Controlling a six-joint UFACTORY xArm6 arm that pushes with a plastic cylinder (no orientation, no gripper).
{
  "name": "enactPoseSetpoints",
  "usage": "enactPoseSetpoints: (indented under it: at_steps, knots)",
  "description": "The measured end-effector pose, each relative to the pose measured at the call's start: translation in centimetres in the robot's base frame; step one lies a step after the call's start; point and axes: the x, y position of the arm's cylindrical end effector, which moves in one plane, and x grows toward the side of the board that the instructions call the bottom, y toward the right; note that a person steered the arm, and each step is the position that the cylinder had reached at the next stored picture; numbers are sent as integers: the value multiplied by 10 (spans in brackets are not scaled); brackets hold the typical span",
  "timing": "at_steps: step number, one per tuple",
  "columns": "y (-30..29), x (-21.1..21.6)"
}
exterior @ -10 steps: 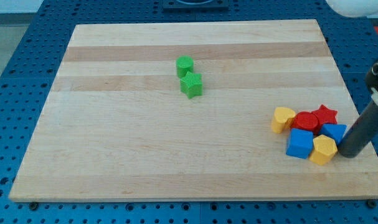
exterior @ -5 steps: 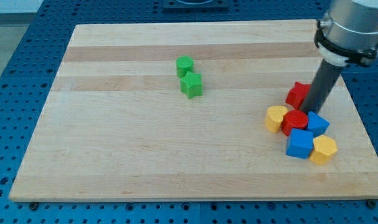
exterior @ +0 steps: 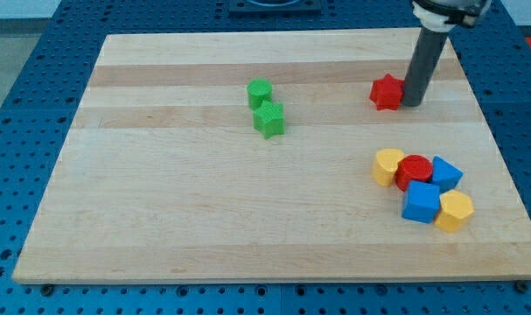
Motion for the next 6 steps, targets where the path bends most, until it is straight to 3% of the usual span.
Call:
enactPoseSetpoints:
  at_steps: [2, 6]
  knots:
    - [-7, -22]
    - [-66, 5]
